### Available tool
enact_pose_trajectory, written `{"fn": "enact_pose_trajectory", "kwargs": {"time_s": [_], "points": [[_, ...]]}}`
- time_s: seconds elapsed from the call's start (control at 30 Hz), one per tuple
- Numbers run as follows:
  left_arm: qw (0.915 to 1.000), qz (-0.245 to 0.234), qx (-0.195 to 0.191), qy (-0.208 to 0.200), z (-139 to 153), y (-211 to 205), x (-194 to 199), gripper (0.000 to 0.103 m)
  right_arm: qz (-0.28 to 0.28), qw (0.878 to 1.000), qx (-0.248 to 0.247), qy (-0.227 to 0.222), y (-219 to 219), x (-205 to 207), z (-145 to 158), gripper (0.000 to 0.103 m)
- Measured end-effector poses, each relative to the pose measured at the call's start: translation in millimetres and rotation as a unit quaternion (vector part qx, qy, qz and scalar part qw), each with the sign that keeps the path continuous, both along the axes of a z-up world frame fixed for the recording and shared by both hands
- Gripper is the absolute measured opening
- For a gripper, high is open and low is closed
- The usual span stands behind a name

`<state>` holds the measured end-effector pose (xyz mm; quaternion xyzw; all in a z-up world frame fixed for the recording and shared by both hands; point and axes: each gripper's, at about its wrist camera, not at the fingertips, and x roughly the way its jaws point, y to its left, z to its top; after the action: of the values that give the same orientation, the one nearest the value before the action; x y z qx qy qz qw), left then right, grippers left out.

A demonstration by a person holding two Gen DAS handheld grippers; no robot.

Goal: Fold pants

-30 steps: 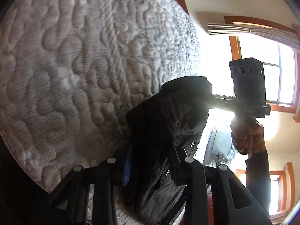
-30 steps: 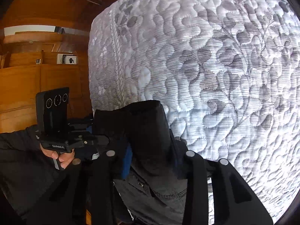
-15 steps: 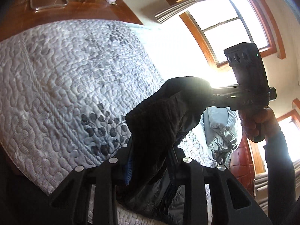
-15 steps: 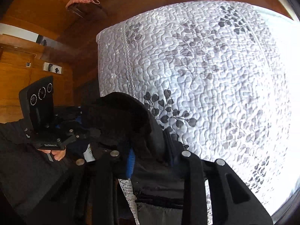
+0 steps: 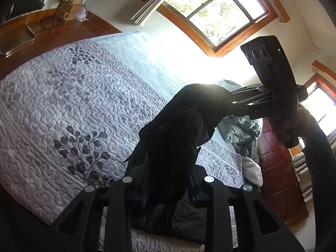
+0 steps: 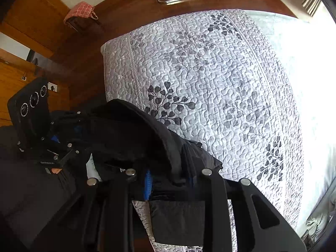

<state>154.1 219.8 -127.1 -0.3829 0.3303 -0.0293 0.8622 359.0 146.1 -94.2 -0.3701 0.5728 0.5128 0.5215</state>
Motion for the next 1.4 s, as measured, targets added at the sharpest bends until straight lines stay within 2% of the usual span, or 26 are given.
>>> {"fn": "enact_pose_trajectory", "kwargs": {"time_s": [0.6,1.0,1.4], "points": [[0.9961,-0.069,0.05,-0.022,33,-74,6,0.029,-0.031,0.998,0.015,-0.051,-91,-16,39,0.022],[0.9889,-0.123,0.078,-0.029,43,-142,15,0.028,-0.079,0.994,0.011,-0.075,-164,-19,46,0.021],[0.9793,-0.171,0.105,-0.027,37,-200,19,0.028,-0.104,0.99,0.002,-0.097,-226,-30,39,0.02]]}}
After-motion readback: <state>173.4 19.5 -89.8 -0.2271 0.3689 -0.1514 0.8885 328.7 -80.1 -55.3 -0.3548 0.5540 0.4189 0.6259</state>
